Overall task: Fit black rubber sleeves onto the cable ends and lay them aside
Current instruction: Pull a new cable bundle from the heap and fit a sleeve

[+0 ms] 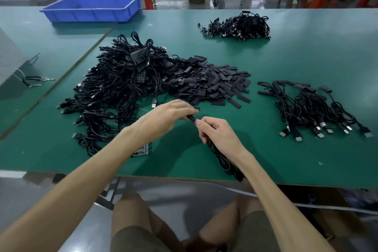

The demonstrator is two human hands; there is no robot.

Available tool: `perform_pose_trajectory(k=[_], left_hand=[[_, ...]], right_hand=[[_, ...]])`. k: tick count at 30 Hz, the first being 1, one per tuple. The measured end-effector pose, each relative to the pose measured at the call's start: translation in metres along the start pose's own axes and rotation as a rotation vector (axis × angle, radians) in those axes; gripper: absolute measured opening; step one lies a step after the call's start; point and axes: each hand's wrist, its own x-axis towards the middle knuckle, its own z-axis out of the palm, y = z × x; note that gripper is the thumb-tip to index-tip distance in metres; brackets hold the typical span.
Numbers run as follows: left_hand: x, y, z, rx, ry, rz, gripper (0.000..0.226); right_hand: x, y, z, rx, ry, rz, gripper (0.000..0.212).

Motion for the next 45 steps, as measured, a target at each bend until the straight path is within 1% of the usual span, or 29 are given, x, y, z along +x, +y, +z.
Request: perform_pose_trajectory(k=[4, 9, 11, 15, 17, 19, 22, 25, 29, 33, 38, 45], left_hand=[[0.0, 0.001, 0.002, -0.056, 0.008, -0.009, 0.056], [-0.002, -0.001, 0.003, -0.133, 0.018, -0.034, 0.066], [-0.004, -0.002, 0.004, -0.143, 0.032, -0.032, 0.066], [-0.003, -0.005, 0.009, -0.142, 0.004, -0.081, 0.06], [-0.001, -0.004, 0.01, -0.122, 0.003, -0.069, 0.056], [-0.002, -0.003, 0.007, -0.098, 0.029, -0.041, 0.048], [-0.008, -0.002, -0.001, -0.097, 0.031, -0.068, 0.037], [-0.011, 0.003, -0.005, -0.071, 0.006, -0.055, 0.041], [-0.009, 0.006, -0.006, -0.03, 0.032, -0.007, 0.047], [-0.008, 0.003, -0.004, -0.056, 0.026, -0.007, 0.051], [-0.007, 0.002, -0.002, -0.096, 0.007, -0.008, 0.05], [-0.008, 0.01, -0.003, -0.053, 0.053, 0.02, 0.042]], right_hand=[[0.0, 0.0, -0.001, 0.053, 0.0, -0.008, 0.041], [0.0, 0.0, 0.0, 0.051, 0.008, -0.01, 0.042], [0.0, 0.001, 0.0, 0.047, 0.002, -0.012, 0.042], [0.001, 0.002, 0.0, 0.042, -0.027, -0.021, 0.041], [0.001, 0.003, 0.0, 0.044, -0.027, -0.021, 0.041], [0.001, 0.004, 0.0, 0.046, -0.026, -0.018, 0.041], [0.001, 0.005, 0.001, 0.035, -0.026, -0.019, 0.042], [0.001, 0.005, 0.001, 0.033, -0.028, -0.022, 0.043], [0.001, 0.005, -0.001, 0.042, -0.047, -0.016, 0.042], [0.0, 0.006, -0.002, 0.051, -0.057, -0.013, 0.042], [0.001, 0.005, -0.001, 0.05, -0.05, -0.017, 0.042], [0.0, 0.004, -0.002, 0.046, -0.059, -0.01, 0.042]])
